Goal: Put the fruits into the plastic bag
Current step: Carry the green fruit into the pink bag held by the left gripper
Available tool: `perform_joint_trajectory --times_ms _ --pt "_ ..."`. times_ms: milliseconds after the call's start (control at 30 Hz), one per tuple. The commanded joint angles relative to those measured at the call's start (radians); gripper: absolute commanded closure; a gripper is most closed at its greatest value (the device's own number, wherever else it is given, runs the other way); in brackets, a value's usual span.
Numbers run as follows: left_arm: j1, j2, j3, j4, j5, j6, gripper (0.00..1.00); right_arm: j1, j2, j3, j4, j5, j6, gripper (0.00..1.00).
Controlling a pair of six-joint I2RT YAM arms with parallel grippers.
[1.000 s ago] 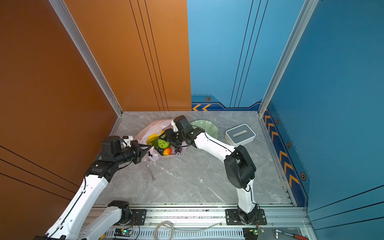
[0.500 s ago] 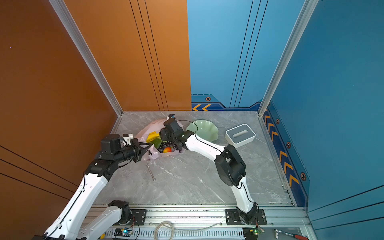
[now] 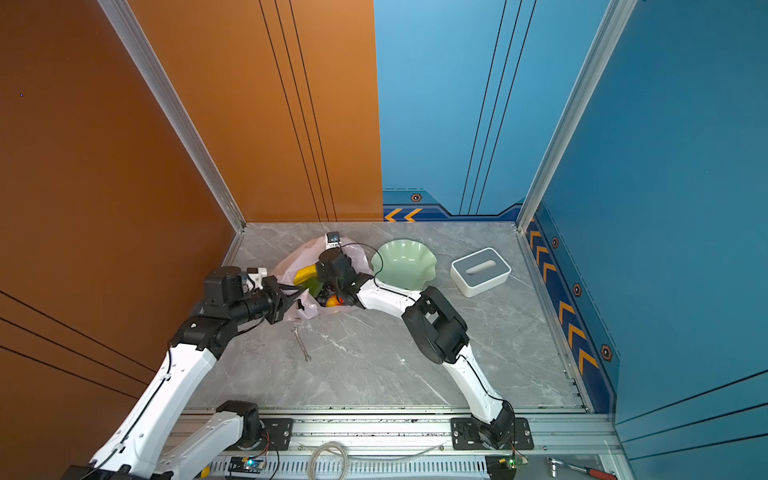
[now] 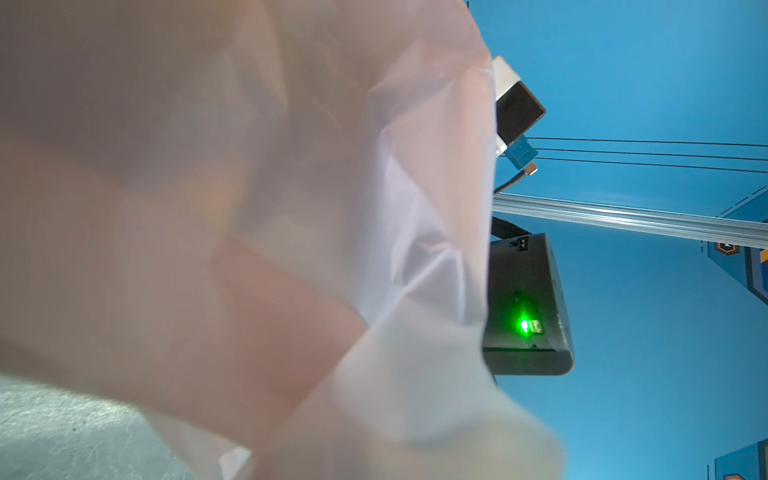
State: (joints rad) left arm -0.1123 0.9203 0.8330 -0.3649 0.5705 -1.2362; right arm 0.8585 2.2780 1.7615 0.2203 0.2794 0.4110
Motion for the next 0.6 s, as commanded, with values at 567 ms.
perform_joint_trajectory --times_ms 567 --pt "-0.015 0.014 0.049 -0.046 0.002 -0.022 1.00 -0.025 0.166 0.179 0.104 0.200 -0.135 0.59"
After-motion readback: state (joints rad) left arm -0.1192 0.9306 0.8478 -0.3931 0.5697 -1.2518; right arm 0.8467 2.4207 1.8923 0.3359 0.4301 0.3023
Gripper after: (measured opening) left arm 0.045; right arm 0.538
